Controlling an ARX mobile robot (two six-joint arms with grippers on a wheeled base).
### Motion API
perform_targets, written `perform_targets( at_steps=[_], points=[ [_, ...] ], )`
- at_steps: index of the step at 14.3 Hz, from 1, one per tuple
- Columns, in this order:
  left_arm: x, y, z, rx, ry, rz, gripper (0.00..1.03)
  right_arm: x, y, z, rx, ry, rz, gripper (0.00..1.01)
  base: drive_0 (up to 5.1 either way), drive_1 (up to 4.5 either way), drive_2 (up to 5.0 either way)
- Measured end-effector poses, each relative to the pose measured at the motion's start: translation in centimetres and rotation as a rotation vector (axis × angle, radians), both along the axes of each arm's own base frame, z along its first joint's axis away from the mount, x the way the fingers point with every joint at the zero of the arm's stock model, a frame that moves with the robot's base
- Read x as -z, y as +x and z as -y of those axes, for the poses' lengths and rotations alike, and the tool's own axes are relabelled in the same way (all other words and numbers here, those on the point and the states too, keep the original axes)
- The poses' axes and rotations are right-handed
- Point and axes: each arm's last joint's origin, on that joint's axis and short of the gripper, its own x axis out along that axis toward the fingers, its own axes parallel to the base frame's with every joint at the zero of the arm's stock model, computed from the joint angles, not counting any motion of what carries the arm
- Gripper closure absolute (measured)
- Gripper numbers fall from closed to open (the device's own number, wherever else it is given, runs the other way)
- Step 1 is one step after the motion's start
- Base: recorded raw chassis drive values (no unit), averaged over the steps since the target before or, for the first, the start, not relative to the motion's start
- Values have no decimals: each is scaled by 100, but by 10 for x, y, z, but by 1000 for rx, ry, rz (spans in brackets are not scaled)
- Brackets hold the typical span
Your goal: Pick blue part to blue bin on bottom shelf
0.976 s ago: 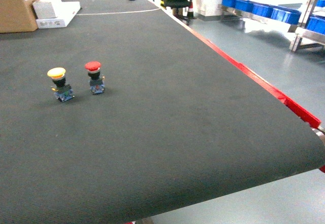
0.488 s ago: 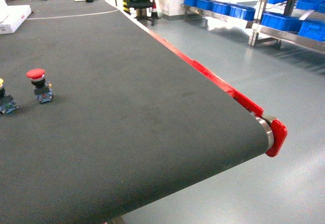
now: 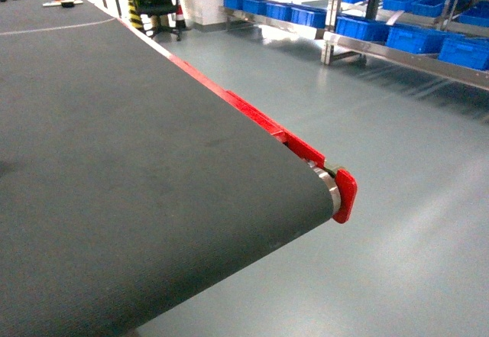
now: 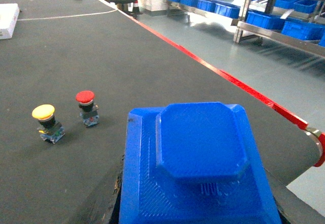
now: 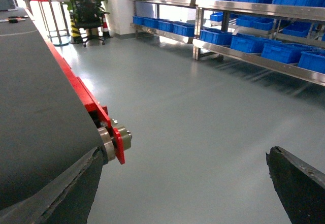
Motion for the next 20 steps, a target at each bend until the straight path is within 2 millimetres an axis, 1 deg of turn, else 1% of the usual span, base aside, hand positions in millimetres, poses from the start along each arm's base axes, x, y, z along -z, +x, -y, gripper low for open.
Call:
perform_targets(
  at_steps=[20],
  points=[
    [0,0,0,0,0,0,60,0,0,0,0,0,0,3,-159,-159,-159]
  ],
)
